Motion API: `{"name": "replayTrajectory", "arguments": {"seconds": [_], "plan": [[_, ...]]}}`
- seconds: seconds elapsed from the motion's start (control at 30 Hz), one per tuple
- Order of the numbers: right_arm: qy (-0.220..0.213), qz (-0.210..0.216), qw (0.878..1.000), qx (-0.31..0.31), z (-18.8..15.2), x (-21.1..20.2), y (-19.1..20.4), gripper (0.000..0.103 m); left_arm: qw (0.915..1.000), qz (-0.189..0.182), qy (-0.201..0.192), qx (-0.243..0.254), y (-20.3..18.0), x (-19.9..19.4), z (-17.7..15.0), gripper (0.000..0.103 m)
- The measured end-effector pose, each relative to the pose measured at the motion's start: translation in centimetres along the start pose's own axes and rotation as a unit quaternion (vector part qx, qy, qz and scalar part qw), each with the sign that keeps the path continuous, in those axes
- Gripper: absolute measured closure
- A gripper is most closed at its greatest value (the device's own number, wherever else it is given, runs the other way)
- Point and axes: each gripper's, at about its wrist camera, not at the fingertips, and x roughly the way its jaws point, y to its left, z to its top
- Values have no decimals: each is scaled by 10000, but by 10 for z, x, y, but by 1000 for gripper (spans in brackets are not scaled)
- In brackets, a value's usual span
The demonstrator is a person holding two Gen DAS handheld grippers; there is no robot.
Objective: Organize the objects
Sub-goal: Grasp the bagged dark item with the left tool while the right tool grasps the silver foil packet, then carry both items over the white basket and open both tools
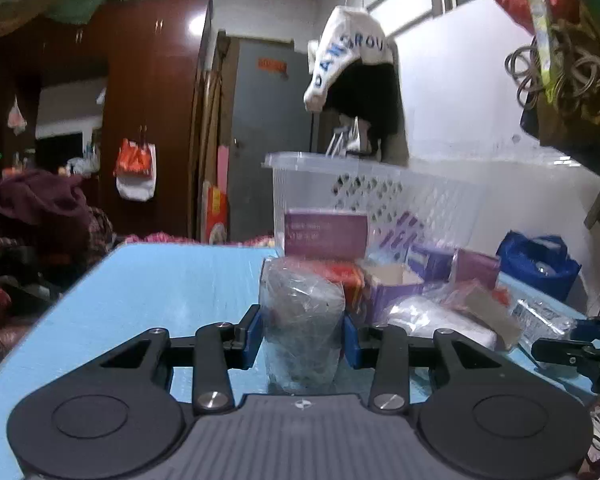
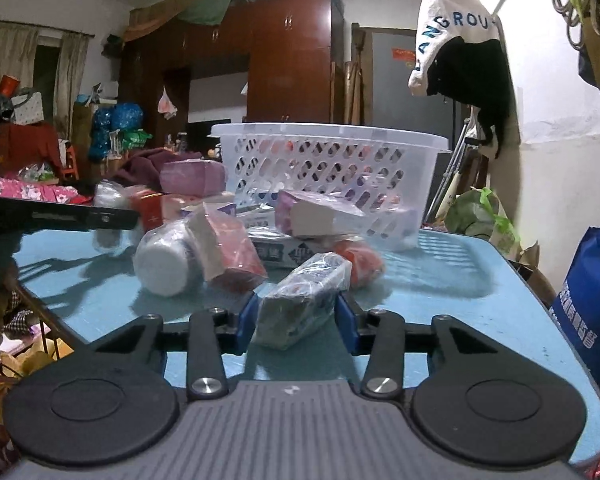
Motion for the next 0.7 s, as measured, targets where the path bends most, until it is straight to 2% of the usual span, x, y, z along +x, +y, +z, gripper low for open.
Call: {"name": "replayTrajectory", "arguments": {"seconds": [0.3,0.6,0.7], "plan": [[-173,0,9998,-5,2,-12,-3,60,9996,-108,-262,44,-3,-14,4,59],[-26,-186,9998,-70,-3,-5,-8,63,9996,-165,-244,41,-3,-13,2,59],[-148,-217,9996,-36,-4,-12,-10,63,9993,-200,-330,16,-3,-16,1,59]]}}
